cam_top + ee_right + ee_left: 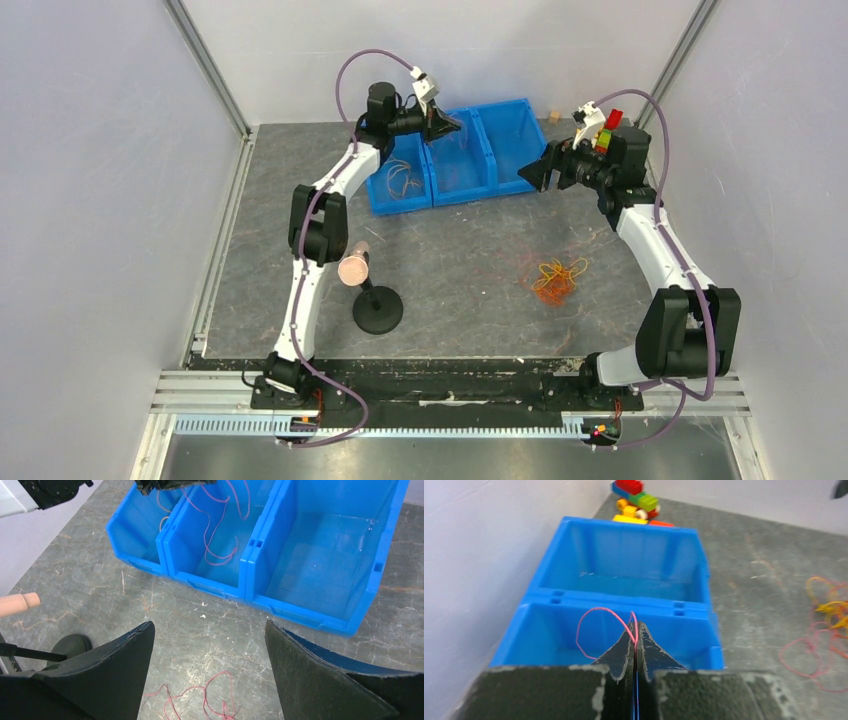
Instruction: Untangle the cables
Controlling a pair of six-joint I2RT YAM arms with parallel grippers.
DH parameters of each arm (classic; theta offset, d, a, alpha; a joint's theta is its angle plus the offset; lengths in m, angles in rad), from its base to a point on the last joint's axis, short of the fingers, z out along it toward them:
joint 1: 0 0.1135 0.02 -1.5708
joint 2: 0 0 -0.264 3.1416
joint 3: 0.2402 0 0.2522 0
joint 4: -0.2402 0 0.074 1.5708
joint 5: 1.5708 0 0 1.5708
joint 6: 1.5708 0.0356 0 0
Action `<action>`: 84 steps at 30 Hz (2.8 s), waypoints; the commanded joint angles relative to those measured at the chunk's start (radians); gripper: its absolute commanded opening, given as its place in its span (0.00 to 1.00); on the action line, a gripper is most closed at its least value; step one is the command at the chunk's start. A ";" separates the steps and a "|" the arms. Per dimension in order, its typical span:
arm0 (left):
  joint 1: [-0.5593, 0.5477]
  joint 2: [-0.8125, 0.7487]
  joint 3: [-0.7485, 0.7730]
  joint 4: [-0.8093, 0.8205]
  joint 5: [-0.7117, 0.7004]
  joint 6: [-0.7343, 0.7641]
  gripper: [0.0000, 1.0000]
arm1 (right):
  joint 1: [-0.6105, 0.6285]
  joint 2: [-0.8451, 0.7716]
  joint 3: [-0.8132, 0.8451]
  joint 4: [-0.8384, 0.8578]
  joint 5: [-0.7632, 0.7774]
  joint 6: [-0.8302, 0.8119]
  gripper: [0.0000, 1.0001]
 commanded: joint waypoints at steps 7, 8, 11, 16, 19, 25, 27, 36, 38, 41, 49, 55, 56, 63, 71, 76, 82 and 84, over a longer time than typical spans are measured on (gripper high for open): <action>-0.014 -0.015 0.048 -0.205 -0.291 0.367 0.55 | -0.005 -0.012 0.044 -0.094 0.008 -0.087 0.85; -0.015 -0.032 0.047 -0.231 -0.287 0.371 0.61 | -0.007 -0.010 0.051 -0.121 0.011 -0.110 0.85; -0.022 -0.109 0.010 -0.305 -0.284 0.398 0.71 | -0.009 -0.007 0.071 -0.194 0.025 -0.178 0.86; -0.027 -0.249 -0.042 -0.431 -0.363 0.451 0.77 | -0.012 -0.024 0.084 -0.323 0.083 -0.280 0.89; -0.026 -0.329 0.011 -0.669 -0.407 0.506 0.79 | -0.012 -0.036 0.074 -0.448 0.149 -0.390 0.96; -0.023 -0.493 -0.050 -0.879 -0.403 0.436 0.80 | -0.012 0.018 0.054 -0.662 0.298 -0.590 0.98; -0.022 -0.538 -0.067 -0.915 -0.430 0.375 0.81 | -0.012 0.034 0.027 -0.698 0.340 -0.632 0.97; -0.021 -0.758 -0.231 -0.908 -0.357 0.145 0.82 | 0.046 0.112 -0.084 -0.676 0.400 -0.665 0.92; -0.025 -0.793 -0.284 -0.890 -0.337 0.134 0.82 | 0.070 0.127 -0.123 -0.665 0.394 -0.673 0.90; -0.027 -0.834 -0.368 -0.859 -0.302 0.136 0.82 | 0.100 0.131 -0.178 -0.639 0.378 -0.682 0.79; -0.070 -0.943 -0.587 -0.696 -0.222 0.120 0.83 | 0.108 0.082 -0.096 -0.600 0.243 -0.609 0.00; -0.169 -1.008 -0.681 -0.660 -0.210 0.155 0.79 | 0.107 -0.007 -0.055 -0.390 0.061 -0.216 0.00; -0.198 -1.019 -0.696 -0.662 -0.225 0.177 0.78 | 0.107 -0.017 -0.068 -0.354 0.045 -0.136 0.00; -0.336 -0.996 -0.730 -0.667 -0.298 0.189 0.68 | 0.107 -0.112 -0.192 -0.074 -0.075 0.260 0.00; -0.363 -0.914 -0.728 -0.697 -0.241 0.187 0.60 | 0.098 -0.183 -0.252 0.059 -0.084 0.429 0.00; -0.402 -0.907 -0.743 -0.669 -0.171 0.124 0.44 | 0.095 -0.197 -0.286 0.105 -0.062 0.516 0.00; -0.438 -0.873 -0.775 -0.621 -0.231 0.030 0.46 | 0.094 -0.204 -0.307 0.125 -0.068 0.545 0.00; -0.437 -0.858 -0.766 -0.599 -0.286 0.008 0.47 | 0.094 -0.211 -0.314 0.126 -0.071 0.547 0.00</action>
